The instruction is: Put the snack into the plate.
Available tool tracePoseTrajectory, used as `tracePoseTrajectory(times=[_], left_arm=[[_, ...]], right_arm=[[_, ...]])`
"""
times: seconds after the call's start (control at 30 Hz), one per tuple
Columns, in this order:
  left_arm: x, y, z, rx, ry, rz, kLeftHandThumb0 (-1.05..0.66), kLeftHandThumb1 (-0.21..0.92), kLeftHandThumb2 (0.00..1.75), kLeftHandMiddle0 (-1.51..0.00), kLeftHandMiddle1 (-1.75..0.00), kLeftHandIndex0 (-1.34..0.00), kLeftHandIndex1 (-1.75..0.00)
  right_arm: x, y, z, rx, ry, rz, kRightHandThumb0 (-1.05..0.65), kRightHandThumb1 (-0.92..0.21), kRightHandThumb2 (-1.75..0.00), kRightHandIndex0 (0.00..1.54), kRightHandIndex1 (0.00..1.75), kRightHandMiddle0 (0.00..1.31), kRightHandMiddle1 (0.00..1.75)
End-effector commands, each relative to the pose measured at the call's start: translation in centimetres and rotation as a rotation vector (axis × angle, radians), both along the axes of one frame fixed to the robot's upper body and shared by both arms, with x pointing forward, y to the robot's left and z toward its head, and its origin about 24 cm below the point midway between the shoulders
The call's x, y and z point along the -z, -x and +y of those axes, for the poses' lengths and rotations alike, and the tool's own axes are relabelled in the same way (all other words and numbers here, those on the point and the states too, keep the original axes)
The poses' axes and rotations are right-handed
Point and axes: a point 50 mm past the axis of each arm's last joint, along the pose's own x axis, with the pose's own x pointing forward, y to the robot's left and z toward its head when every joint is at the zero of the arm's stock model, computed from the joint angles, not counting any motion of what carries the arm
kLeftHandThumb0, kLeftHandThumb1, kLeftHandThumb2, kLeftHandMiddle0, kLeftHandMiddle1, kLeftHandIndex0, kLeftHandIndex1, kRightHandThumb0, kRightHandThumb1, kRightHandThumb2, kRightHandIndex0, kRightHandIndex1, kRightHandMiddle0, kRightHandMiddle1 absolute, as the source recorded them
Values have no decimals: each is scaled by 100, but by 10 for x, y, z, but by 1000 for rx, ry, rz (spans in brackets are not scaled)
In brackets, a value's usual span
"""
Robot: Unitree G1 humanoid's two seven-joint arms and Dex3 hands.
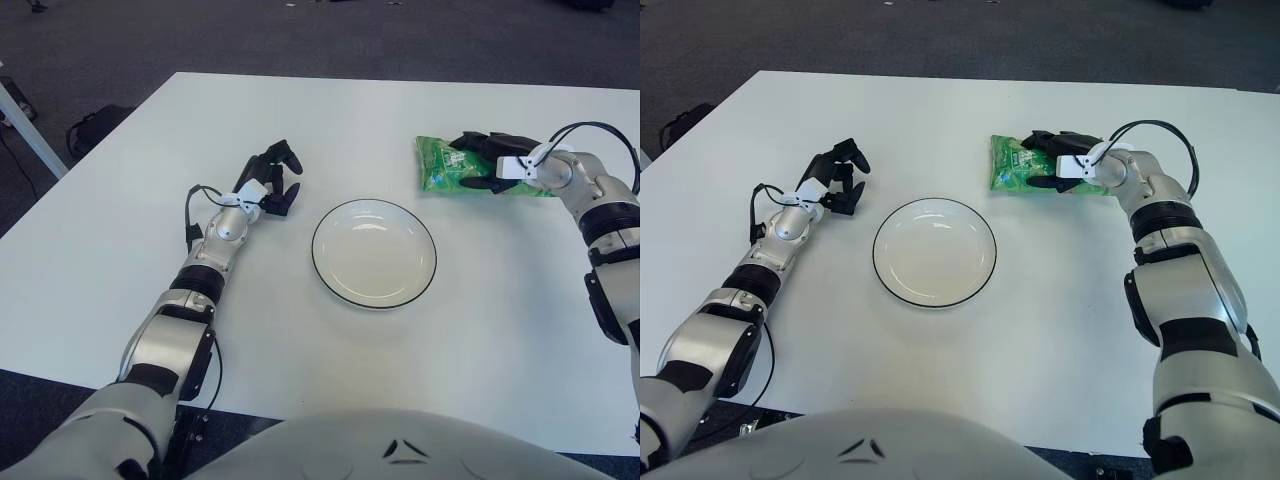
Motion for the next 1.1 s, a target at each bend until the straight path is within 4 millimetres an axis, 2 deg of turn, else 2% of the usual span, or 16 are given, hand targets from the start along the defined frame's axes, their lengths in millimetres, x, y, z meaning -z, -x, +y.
tracePoseTrajectory(times=[0.0, 0.37, 0.67, 0.9, 1.0, 1.03, 1.07], left_arm=[[52, 30, 8, -51, -3, 190, -47, 36, 126, -108, -175, -58, -175], [48, 28, 10, -71, 23, 147, -46, 36, 126, -103, -175, -57, -175], [47, 27, 9, -70, 25, 146, -46, 37, 125, -103, -175, -57, -175], [47, 27, 7, -68, 10, 133, -46, 37, 125, -105, -175, -56, -175], [47, 27, 7, -70, 4, 130, -46, 38, 124, -105, -175, -56, -175], [47, 27, 7, -71, 1, 130, -46, 38, 124, -105, -175, -56, -175], [47, 27, 7, -73, -2, 129, -46, 38, 124, -104, -175, -56, -175]], right_arm=[[20, 6, 0, -13, 39, 134, -104, -92, -90, 0, 1, 0, 7], [31, 10, 2, -36, 102, 202, -105, -92, -95, 0, 0, 0, 0], [39, 12, 3, -26, 53, 186, -105, -92, -96, 0, 0, 0, 0], [49, 15, -7, 74, 6, 104, -100, -92, -87, 0, 0, 1, 1], [50, 14, -8, 102, -6, 44, -96, -92, -79, 3, 4, 0, 18], [50, 14, -8, 112, -12, 19, -92, -91, -76, 3, 21, 0, 32], [50, 13, -8, 126, -18, -24, -87, -89, -70, 2, 48, 0, 55]])
